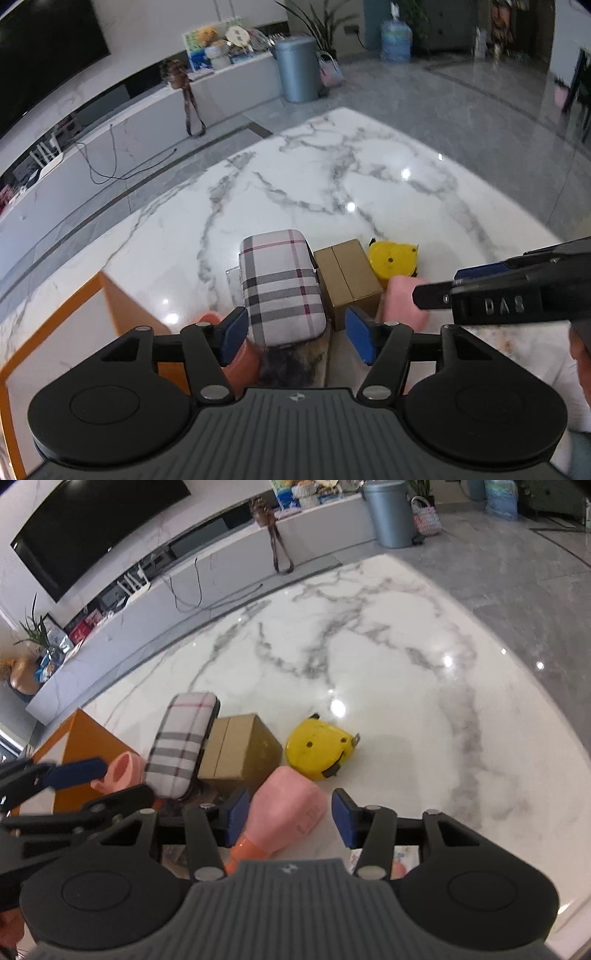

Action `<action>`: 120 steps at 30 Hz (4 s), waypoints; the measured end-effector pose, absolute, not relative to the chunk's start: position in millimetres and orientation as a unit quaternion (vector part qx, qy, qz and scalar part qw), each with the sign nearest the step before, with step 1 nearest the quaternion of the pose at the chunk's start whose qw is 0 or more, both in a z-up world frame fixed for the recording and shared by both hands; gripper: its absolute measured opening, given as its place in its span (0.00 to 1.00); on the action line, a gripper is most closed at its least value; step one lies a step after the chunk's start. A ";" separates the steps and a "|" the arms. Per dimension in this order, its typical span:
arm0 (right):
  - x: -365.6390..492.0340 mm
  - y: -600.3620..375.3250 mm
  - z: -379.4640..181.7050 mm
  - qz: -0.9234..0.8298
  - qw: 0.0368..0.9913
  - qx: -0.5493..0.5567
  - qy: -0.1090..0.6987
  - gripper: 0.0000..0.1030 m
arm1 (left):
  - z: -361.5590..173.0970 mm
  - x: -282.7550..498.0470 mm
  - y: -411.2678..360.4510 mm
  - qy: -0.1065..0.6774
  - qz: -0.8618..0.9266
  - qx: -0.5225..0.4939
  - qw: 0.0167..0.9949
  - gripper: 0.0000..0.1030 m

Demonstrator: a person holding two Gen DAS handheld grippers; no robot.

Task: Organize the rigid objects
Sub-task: 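Grasp the pink pump bottle with the right tool while the left tool grasps the plaid pouch, then lift and turn the plaid pouch on edge with the left tool while the right tool holds the bottle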

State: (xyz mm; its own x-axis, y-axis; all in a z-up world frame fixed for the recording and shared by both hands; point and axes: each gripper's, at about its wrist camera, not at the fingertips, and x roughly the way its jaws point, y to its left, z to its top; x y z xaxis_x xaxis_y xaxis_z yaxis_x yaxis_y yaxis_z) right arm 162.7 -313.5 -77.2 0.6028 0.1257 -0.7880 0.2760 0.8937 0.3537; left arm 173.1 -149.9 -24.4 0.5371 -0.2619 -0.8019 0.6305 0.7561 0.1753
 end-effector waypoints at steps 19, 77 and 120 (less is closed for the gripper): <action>179.8 -310.6 -102.6 -0.044 0.843 0.257 0.470 0.41 | -47.1 199.1 -160.5 0.432 -0.283 0.261 0.816 0.80; 180.1 -296.7 -108.8 -0.034 0.842 0.196 0.502 0.48 | -71.6 206.5 -178.6 0.401 -0.252 0.340 0.812 0.66; 152.2 -251.8 -97.6 0.013 0.842 0.189 0.505 0.43 | -39.3 119.0 -104.1 0.440 -0.240 0.210 0.839 0.16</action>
